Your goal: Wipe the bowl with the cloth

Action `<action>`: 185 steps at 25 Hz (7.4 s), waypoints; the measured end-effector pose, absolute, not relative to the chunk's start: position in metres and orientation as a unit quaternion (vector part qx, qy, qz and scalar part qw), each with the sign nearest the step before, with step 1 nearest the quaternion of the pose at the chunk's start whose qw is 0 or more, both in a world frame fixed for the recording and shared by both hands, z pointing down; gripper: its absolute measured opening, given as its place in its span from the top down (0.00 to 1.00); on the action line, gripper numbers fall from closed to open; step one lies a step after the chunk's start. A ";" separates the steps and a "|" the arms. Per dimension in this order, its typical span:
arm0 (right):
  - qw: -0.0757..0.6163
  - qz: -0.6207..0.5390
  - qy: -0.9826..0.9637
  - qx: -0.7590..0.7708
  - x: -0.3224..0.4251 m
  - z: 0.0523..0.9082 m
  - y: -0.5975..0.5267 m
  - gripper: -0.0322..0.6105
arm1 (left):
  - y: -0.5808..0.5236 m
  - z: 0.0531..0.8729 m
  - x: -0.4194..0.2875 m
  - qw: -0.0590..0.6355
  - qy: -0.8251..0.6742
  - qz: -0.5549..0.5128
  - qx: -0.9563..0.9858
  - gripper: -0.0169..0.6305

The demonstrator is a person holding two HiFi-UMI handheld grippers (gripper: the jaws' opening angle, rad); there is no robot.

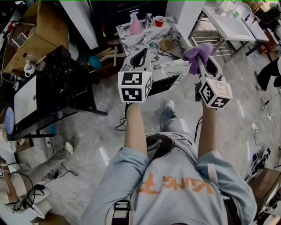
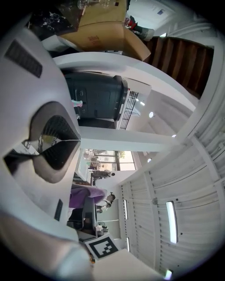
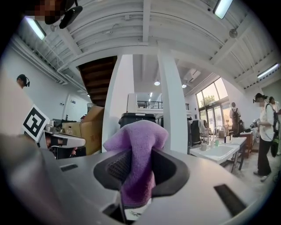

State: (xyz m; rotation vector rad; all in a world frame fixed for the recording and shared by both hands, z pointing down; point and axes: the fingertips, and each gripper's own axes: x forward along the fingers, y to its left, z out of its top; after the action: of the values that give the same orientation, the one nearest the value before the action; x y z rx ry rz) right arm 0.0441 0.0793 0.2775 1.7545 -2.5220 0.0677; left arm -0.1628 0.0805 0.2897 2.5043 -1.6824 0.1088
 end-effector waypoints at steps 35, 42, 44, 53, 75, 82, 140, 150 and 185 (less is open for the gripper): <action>0.014 0.199 -0.788 0.582 0.200 0.416 -0.215 0.75 | -0.177 0.464 -0.017 0.166 -0.473 0.274 0.821 0.94; 0.053 0.207 -0.786 0.580 0.176 0.433 -0.225 0.75 | -0.194 0.512 -0.018 0.177 -0.425 0.324 0.826 0.94; 0.063 0.208 -0.781 0.585 0.174 0.437 -0.226 0.75 | -0.198 0.529 -0.017 0.179 -0.407 0.343 0.827 0.94; 0.102 0.211 -0.777 0.585 0.151 0.459 -0.232 0.75 | -0.196 0.608 -0.003 0.162 -0.302 0.444 0.828 0.94; 0.132 0.219 -0.764 0.593 0.138 0.472 -0.222 0.75 | -0.216 0.696 0.008 0.090 -0.246 0.536 0.802 0.91; 0.127 0.202 -0.772 0.589 0.130 0.454 -0.220 0.75 | -0.226 0.652 0.007 0.100 -0.280 0.489 0.820 0.92; 0.064 -0.004 -0.918 0.390 0.107 0.285 -0.219 0.74 | -0.135 0.324 0.079 0.030 -0.143 0.108 0.983 0.92; 0.044 0.008 -0.922 0.385 0.111 0.283 -0.222 0.74 | -0.118 0.310 0.076 0.046 -0.107 0.061 0.991 0.92; -0.049 0.140 -0.928 0.342 0.091 0.306 -0.232 0.75 | -0.135 0.227 0.039 0.094 -0.160 -0.281 0.942 0.92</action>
State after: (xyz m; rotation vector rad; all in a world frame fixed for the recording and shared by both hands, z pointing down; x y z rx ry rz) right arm 0.0913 -0.2325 0.3062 1.1111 -3.0096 0.4558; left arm 0.0386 -0.1351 0.2274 2.7932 -0.4756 -0.8336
